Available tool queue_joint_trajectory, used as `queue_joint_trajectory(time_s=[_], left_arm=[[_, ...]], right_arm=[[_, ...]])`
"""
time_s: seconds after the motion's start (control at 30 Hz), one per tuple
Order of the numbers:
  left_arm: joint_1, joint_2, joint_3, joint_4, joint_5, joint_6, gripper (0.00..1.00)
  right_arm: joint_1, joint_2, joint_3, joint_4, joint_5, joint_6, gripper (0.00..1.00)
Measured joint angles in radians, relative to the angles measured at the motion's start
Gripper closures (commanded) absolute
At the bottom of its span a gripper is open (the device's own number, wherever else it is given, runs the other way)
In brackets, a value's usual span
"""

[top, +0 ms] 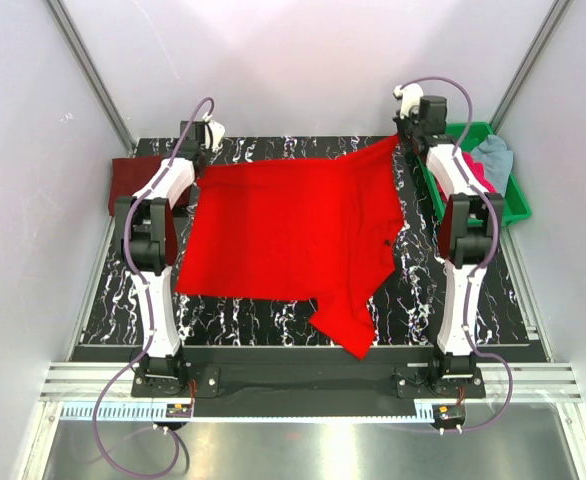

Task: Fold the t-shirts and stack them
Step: Flatten the tshirt out

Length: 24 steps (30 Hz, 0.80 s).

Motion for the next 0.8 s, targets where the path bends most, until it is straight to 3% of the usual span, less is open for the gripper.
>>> queue_joint_trajectory(time_s=[0.1, 0.17, 0.2, 0.23, 0.27, 0.33, 0.37, 0.47, 0.63, 0.8], left_arm=[[-0.002, 0.019, 0.000, 0.006, -0.036, 0.000, 0.93], [-0.002, 0.026, 0.000, 0.020, -0.058, -0.001, 0.81], [-0.002, 0.028, 0.000, 0.026, -0.069, 0.000, 0.73], [-0.002, 0.028, 0.000, 0.034, -0.078, -0.001, 0.48], [-0.002, 0.028, 0.000, 0.041, -0.088, 0.003, 0.42], [-0.002, 0.028, 0.001, 0.053, -0.114, -0.008, 0.28], [-0.002, 0.028, 0.004, 0.051, -0.127, -0.012, 0.26], [-0.002, 0.018, 0.008, 0.046, -0.152, -0.038, 0.23], [-0.002, -0.127, -0.040, -0.026, -0.082, -0.122, 0.24], [-0.015, -0.354, -0.063, -0.171, 0.088, -0.224, 0.31]], right_arm=[[0.021, 0.102, 0.145, -0.006, 0.028, -0.002, 1.00], [0.037, 0.183, 0.260, -0.035, 0.047, -0.002, 1.00], [0.043, 0.223, 0.317, -0.050, 0.057, -0.002, 1.00], [0.049, 0.251, 0.360, -0.063, 0.061, -0.002, 0.99], [0.056, 0.284, 0.404, -0.080, 0.068, -0.002, 0.79], [0.068, 0.319, 0.447, -0.107, 0.087, -0.002, 0.57], [0.073, 0.323, 0.450, -0.120, 0.097, -0.004, 0.45], [0.084, 0.319, 0.450, -0.158, 0.147, 0.016, 0.36], [0.085, 0.207, 0.336, -0.228, 0.179, 0.073, 0.34], [0.076, -0.086, 0.103, -0.358, 0.090, 0.167, 0.34]])
